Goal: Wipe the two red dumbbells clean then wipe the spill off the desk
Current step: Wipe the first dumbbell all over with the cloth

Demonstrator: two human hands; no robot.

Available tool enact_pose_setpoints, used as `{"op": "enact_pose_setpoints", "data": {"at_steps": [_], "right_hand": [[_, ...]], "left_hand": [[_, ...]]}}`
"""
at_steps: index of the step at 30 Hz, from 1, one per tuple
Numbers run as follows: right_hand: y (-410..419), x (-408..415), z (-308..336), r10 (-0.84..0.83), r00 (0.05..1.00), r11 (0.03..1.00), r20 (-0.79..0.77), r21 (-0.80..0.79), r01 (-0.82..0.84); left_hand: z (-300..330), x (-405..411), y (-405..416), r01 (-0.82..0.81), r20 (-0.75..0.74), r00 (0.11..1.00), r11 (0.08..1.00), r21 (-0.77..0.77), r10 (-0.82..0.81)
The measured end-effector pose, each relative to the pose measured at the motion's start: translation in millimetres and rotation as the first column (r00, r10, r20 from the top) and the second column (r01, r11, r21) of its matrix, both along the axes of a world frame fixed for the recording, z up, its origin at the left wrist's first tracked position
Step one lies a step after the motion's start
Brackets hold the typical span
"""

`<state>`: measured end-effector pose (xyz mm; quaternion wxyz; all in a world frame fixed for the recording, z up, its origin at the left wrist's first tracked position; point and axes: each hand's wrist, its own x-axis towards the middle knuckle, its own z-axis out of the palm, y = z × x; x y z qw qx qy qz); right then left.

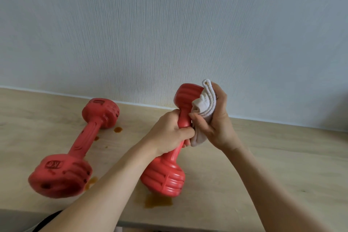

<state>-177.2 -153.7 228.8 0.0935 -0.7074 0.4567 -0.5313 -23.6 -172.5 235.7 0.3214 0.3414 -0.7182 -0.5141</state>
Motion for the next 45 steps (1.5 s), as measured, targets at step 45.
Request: {"op": "enact_pose_setpoints", "data": {"at_steps": [45], "right_hand": [[8.0,25.5,18.2,-0.346,0.938,0.935,-0.012,0.080,0.346]], "left_hand": [[10.1,16.3,27.2,-0.099,0.594,0.725,0.906,-0.411,0.348]]}}
